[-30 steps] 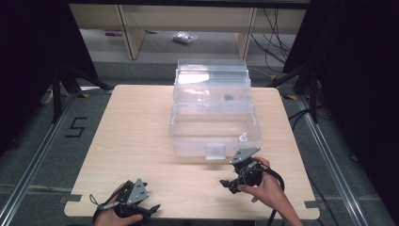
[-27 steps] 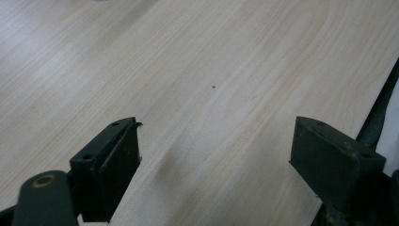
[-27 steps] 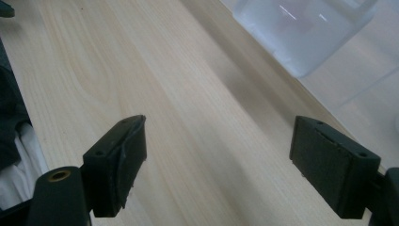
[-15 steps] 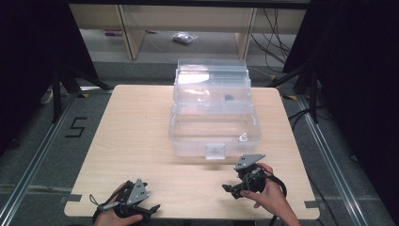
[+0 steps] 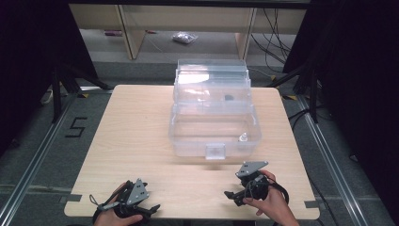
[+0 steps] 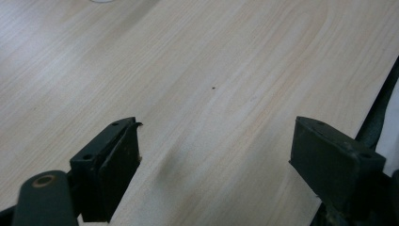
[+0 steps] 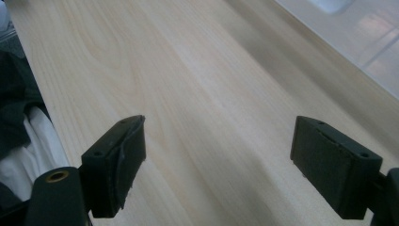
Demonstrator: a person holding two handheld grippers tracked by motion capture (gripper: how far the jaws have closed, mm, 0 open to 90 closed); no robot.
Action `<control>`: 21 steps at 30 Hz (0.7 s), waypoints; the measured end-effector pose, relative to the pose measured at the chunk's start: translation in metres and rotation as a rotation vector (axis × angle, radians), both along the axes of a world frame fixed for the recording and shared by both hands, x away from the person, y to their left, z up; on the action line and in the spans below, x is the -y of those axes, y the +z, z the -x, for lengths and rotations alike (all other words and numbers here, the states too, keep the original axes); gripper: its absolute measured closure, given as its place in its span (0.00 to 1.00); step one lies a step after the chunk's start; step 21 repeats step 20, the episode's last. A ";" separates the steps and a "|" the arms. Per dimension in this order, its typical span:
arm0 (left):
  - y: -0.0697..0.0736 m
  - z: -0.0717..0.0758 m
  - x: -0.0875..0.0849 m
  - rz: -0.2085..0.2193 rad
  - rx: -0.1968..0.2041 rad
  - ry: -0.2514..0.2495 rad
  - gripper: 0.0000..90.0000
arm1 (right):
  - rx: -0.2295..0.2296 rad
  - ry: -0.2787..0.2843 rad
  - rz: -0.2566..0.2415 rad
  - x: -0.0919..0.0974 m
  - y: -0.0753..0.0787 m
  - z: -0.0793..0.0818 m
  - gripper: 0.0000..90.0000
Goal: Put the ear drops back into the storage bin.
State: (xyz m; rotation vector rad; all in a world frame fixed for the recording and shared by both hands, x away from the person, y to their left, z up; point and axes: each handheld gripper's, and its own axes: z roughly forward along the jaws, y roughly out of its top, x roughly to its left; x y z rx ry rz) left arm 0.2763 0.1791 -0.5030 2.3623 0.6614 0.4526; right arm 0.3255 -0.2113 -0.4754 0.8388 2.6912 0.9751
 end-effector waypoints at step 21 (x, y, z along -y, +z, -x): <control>0.000 0.000 0.000 -0.009 0.001 -0.004 0.17 | -0.015 -0.043 -0.010 0.010 -0.009 0.010 0.20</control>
